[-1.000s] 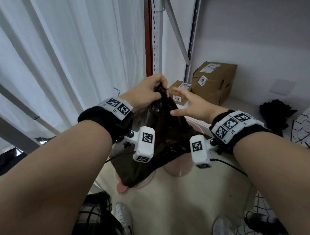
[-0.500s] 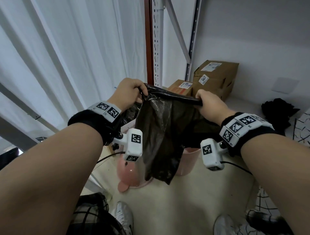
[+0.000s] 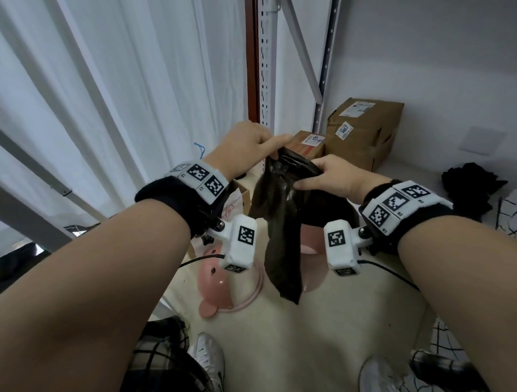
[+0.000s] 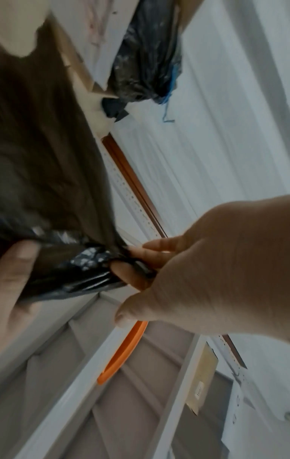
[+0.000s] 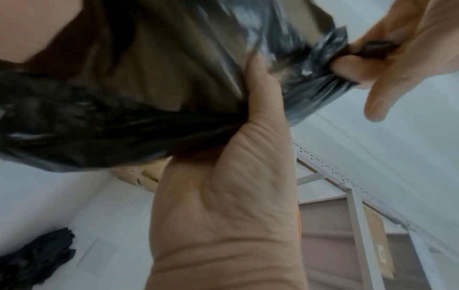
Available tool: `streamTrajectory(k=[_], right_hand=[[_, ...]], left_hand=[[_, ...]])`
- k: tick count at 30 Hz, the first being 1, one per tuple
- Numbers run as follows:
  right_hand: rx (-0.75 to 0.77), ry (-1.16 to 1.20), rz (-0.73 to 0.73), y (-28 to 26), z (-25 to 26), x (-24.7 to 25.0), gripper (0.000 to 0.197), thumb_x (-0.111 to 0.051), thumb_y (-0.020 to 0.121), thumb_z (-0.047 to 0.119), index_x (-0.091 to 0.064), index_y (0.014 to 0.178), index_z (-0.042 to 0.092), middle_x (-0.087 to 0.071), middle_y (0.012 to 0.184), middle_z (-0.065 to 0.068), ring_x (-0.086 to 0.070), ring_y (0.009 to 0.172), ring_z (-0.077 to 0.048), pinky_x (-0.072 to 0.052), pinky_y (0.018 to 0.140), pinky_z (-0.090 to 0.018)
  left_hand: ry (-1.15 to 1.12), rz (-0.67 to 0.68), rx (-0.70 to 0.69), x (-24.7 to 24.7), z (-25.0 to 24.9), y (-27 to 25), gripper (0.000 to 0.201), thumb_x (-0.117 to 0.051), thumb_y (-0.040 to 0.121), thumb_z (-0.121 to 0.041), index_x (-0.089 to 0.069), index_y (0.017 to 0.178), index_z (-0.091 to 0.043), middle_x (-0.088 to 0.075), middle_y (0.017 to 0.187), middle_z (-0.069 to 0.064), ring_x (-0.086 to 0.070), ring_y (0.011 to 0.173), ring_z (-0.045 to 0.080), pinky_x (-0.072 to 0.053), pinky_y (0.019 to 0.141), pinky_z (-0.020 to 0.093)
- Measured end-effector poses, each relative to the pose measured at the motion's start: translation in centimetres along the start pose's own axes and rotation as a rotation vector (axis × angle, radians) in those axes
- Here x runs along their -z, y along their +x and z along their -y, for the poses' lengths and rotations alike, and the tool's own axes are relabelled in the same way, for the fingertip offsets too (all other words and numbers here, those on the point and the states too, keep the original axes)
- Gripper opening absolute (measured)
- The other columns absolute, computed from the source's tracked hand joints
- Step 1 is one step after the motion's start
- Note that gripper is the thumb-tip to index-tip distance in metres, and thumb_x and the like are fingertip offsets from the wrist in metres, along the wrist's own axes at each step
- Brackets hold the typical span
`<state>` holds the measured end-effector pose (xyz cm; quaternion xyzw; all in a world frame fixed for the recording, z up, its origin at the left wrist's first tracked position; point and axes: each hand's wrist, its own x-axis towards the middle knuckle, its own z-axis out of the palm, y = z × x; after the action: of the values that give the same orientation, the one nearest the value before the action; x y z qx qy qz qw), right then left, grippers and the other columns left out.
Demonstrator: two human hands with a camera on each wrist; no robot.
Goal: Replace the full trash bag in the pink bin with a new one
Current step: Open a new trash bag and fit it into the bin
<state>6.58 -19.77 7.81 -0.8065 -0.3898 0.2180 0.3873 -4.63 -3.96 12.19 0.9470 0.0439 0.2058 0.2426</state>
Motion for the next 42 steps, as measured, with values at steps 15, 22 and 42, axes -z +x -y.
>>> streamTrajectory(k=[15, 22, 42], right_hand=[[0.273, -0.653, -0.177, 0.5, 2.3, -1.1, 0.029, -0.059, 0.080, 0.029, -0.050, 0.106, 0.019, -0.057, 0.092, 0.000, -0.053, 0.085, -0.022, -0.038, 0.070, -0.030], [0.027, -0.807, -0.096, 0.2, -1.2, 0.5, 0.019, -0.048, 0.091, 0.027, -0.063, 0.086, 0.016, -0.051, 0.079, -0.002, -0.056, 0.091, -0.032, -0.039, 0.069, -0.034], [0.127, -0.408, 0.046, 1.2, 0.0, -1.8, 0.041, -0.069, 0.082, 0.028, -0.059, 0.117, 0.011, -0.064, 0.115, -0.008, -0.059, 0.108, -0.024, -0.045, 0.095, -0.036]], left_hand=[[0.293, 0.333, 0.062, -1.9, 0.9, -0.2, 0.009, -0.055, 0.088, -0.010, -0.048, 0.090, -0.014, -0.054, 0.089, 0.006, -0.053, 0.084, 0.020, -0.036, 0.074, 0.028], [0.416, 0.251, 0.114, -1.5, 3.4, -1.0, 0.027, -0.049, 0.092, -0.029, -0.041, 0.108, -0.009, -0.053, 0.080, 0.004, -0.055, 0.084, 0.029, -0.039, 0.066, 0.031], [0.342, 0.264, -0.132, -3.3, 1.4, -0.1, 0.022, -0.049, 0.096, -0.031, -0.041, 0.097, -0.010, -0.053, 0.086, 0.006, -0.047, 0.076, 0.017, -0.029, 0.066, 0.024]])
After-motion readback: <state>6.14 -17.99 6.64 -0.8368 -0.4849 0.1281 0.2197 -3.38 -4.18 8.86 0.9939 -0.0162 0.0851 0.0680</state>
